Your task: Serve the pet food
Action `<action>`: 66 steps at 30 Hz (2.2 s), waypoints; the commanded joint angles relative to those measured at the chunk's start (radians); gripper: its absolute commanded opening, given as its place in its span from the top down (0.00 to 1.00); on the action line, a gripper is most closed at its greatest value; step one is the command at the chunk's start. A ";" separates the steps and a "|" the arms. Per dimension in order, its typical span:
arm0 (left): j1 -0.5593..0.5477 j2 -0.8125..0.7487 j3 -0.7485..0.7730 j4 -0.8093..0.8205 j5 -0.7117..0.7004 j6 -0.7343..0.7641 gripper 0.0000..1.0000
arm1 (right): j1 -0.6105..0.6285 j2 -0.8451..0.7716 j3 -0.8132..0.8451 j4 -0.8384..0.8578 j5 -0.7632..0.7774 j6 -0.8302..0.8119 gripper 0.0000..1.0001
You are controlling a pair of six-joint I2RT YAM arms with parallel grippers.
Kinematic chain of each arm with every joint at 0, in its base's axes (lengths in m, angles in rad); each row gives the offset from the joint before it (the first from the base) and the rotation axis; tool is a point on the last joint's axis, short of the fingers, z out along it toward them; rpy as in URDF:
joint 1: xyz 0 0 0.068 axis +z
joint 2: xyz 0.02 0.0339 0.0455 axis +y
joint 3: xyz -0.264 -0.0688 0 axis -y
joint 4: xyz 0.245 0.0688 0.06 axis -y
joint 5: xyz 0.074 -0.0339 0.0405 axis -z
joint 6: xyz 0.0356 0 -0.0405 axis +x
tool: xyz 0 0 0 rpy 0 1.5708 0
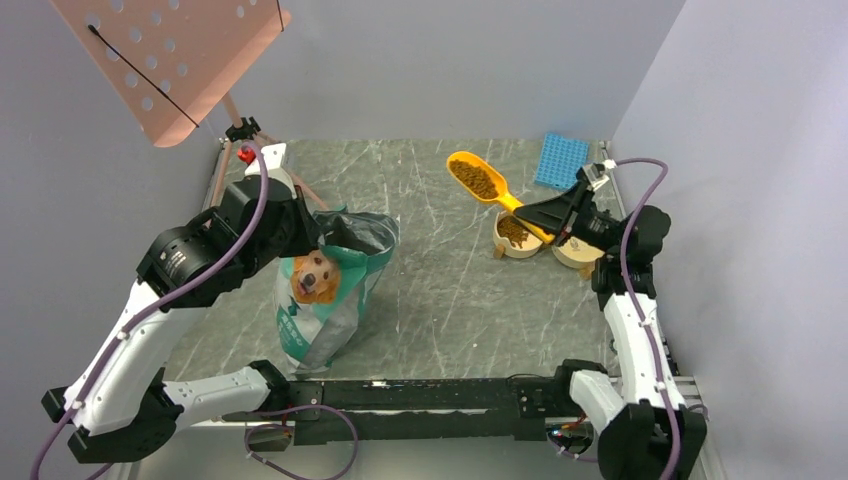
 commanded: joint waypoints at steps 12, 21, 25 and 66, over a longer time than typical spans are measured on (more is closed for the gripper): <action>0.004 -0.052 0.052 0.054 0.038 0.143 1.00 | -0.388 0.096 -0.332 0.624 0.079 0.123 1.00; -0.003 -0.087 0.028 0.083 0.056 0.189 1.00 | -0.543 0.053 -0.599 0.697 0.197 0.084 1.00; -0.018 -0.098 0.017 0.087 0.042 0.202 1.00 | -0.605 0.056 -0.662 0.673 0.207 0.038 1.00; -0.080 -0.151 -0.044 0.119 -0.077 0.253 1.00 | -0.688 0.196 -0.138 -0.856 0.579 -0.790 1.00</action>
